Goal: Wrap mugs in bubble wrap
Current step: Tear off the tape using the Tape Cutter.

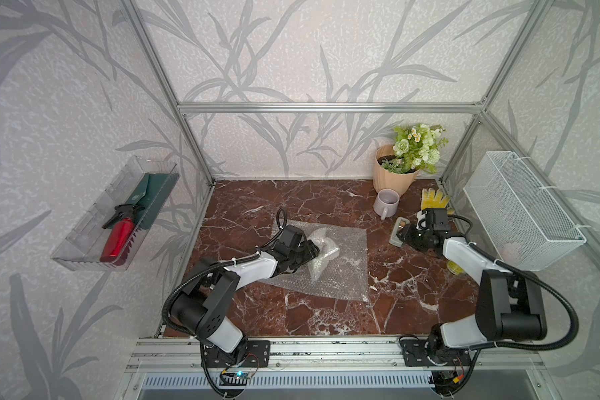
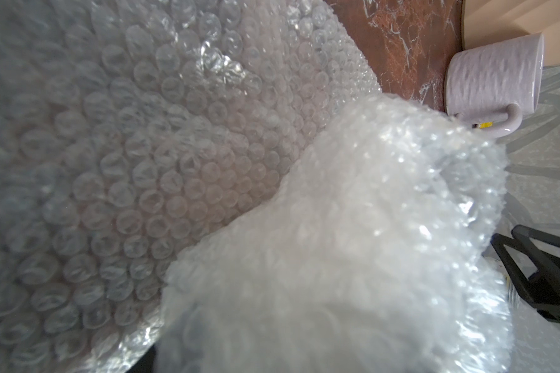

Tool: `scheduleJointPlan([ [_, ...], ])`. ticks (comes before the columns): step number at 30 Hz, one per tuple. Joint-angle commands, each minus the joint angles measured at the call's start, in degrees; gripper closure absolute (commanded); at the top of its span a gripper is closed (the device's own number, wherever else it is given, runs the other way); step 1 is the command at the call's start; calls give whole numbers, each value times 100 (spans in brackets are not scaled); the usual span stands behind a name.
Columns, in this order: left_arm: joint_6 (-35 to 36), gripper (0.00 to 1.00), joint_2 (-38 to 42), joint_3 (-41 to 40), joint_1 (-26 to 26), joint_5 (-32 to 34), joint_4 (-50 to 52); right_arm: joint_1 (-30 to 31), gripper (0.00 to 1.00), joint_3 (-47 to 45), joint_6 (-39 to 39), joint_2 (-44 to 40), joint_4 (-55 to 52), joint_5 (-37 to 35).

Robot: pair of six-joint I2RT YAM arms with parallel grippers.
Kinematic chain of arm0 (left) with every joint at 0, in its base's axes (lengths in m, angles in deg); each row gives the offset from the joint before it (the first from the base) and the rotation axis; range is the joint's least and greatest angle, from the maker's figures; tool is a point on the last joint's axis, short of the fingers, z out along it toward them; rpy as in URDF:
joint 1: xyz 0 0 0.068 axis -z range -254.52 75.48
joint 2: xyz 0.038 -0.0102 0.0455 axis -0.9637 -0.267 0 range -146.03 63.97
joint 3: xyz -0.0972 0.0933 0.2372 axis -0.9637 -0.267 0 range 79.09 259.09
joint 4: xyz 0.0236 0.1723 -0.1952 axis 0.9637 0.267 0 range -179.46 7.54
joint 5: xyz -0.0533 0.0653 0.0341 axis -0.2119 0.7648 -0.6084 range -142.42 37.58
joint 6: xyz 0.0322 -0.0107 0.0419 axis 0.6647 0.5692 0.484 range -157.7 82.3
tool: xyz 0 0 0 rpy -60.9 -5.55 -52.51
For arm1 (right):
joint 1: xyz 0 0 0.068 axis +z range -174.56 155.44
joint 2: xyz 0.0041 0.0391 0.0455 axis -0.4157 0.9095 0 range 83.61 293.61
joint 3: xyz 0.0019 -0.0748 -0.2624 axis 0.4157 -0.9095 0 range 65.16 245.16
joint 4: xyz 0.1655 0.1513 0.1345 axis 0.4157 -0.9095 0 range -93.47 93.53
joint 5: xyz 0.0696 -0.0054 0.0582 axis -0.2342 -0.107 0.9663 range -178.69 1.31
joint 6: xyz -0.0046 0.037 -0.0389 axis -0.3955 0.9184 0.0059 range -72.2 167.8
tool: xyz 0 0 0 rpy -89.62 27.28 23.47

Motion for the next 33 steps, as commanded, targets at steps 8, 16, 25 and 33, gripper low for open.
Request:
scheduleJointPlan([
  [8,123,30,-293,-85,2,243,840,-473,63,509,-18,835,115,1016],
  [16,141,30,-274,-63,4,250,904,-591,64,478,162,1246,505,1481],
  [25,167,30,-231,-65,3,274,961,-751,70,400,431,1537,834,1814],
  [33,145,30,-240,-71,1,276,920,-819,82,190,701,1665,1240,2097],
])
